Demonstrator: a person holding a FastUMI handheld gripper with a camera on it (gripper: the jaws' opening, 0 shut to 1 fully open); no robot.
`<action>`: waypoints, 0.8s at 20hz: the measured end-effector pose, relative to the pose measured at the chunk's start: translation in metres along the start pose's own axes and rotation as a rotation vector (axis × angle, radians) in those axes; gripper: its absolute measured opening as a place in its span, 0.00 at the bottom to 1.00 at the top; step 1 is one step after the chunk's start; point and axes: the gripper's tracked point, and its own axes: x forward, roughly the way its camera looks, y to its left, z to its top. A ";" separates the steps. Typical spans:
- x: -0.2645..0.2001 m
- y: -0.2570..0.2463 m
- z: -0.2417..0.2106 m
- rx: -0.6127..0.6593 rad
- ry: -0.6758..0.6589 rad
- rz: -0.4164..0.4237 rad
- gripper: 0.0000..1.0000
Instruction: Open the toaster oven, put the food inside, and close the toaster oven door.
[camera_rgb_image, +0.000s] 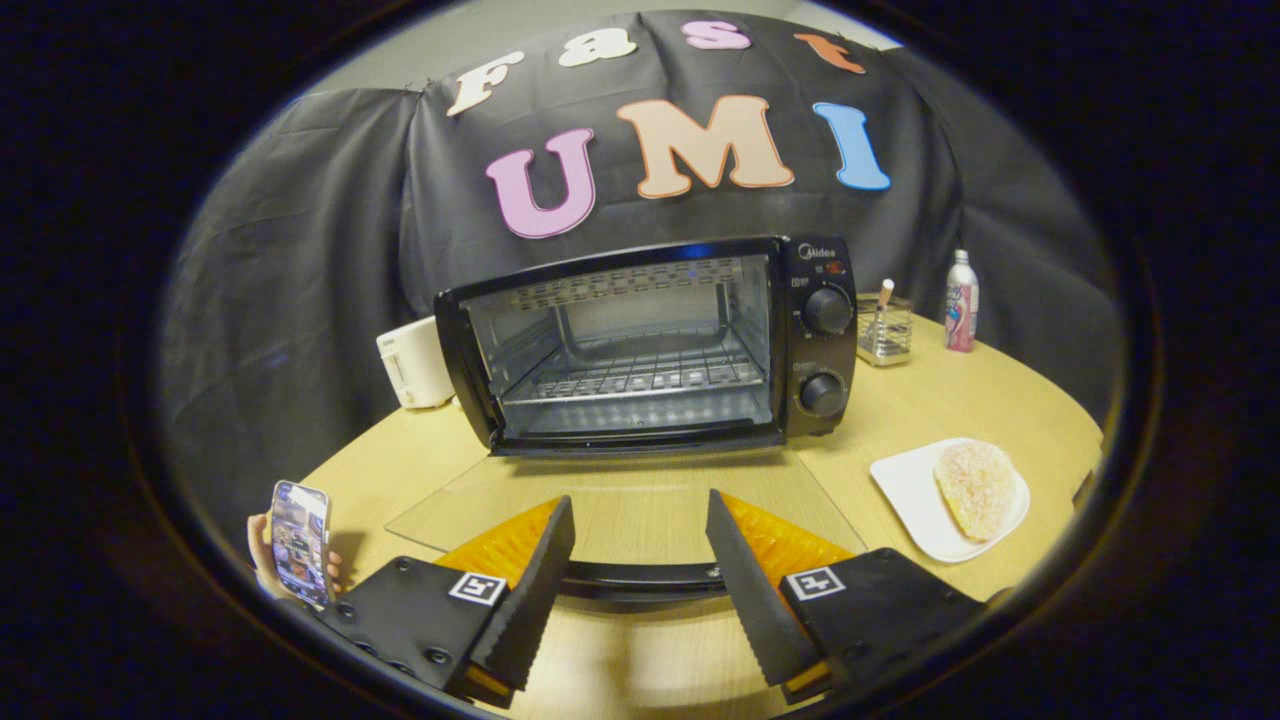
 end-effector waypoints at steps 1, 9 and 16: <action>0.002 -0.001 -0.004 0.007 0.014 0.002 0.86; 0.010 -0.002 -0.011 -0.078 -0.006 -0.001 0.86; 0.003 -0.005 -0.007 -0.068 0.005 0.035 0.86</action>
